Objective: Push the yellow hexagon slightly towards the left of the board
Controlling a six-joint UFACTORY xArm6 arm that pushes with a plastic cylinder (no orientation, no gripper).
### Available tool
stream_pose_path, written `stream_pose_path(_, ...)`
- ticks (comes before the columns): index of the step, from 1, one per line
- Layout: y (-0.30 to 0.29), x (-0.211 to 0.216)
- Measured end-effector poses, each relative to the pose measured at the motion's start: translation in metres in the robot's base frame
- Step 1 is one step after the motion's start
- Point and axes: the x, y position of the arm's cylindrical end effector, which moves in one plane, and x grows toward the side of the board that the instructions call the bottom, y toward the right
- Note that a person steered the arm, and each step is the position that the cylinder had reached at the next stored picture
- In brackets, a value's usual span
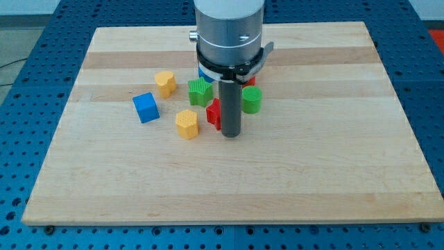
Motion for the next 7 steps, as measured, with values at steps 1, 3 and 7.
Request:
stream_pose_path(1,-0.001,0.000)
stream_pose_path(3,-0.001,0.000)
stream_pose_path(7,-0.066,-0.009)
